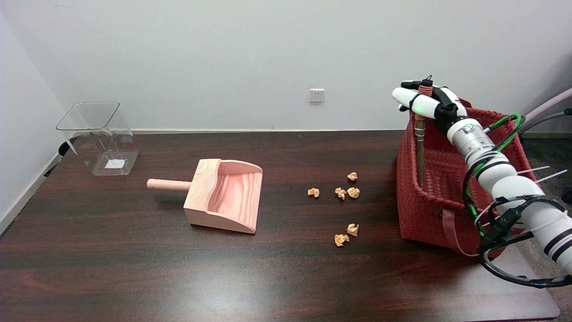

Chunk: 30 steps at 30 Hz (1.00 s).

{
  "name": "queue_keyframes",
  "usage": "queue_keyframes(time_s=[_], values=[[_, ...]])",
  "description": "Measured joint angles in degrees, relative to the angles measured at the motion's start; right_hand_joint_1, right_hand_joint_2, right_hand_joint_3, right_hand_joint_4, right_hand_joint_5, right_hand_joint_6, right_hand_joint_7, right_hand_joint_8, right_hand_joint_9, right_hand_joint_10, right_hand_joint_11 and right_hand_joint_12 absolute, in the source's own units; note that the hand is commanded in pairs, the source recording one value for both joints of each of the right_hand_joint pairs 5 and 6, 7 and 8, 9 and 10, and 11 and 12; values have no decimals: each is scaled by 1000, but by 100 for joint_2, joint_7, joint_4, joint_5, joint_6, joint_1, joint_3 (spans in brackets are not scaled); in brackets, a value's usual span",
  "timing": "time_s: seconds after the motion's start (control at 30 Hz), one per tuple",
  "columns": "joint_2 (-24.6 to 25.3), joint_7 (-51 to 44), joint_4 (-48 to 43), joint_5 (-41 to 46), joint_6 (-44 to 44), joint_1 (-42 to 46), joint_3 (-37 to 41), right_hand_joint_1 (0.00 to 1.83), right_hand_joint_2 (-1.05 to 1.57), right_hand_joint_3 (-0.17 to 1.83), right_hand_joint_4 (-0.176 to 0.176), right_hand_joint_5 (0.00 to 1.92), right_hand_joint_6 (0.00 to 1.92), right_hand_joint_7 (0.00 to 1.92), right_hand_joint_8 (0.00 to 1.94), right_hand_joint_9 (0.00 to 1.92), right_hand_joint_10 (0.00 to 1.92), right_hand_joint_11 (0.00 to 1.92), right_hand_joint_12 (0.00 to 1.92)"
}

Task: Pick up the broom.

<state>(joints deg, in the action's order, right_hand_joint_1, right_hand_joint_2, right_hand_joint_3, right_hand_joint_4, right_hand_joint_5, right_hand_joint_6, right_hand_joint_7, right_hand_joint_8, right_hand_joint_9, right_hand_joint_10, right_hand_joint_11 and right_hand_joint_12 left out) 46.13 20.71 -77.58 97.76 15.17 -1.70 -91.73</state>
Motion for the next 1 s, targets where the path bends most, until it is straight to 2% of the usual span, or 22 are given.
queue_keyframes(time_s=[0.23,0.47,0.67,0.77,1.0], values=[[27,6,-40,18,17,93,89,812,1092,-175,0,1351,1351,1669,1669,1351,1351,1351,1351],[47,8,-94,18,280,157,110,859,1160,-175,0,1472,1472,1839,1839,1472,1472,1472,1472],[61,10,-158,14,550,204,101,858,1340,-175,0,1762,1762,1920,1920,1762,1762,1762,1762],[67,11,-195,12,732,223,78,839,1456,-38,0,1907,1907,1920,1920,1907,1907,1907,1907],[77,14,-296,2,1265,267,-28,819,1571,179,0,1920,1920,1920,1920,1920,1920,1920,1920]])
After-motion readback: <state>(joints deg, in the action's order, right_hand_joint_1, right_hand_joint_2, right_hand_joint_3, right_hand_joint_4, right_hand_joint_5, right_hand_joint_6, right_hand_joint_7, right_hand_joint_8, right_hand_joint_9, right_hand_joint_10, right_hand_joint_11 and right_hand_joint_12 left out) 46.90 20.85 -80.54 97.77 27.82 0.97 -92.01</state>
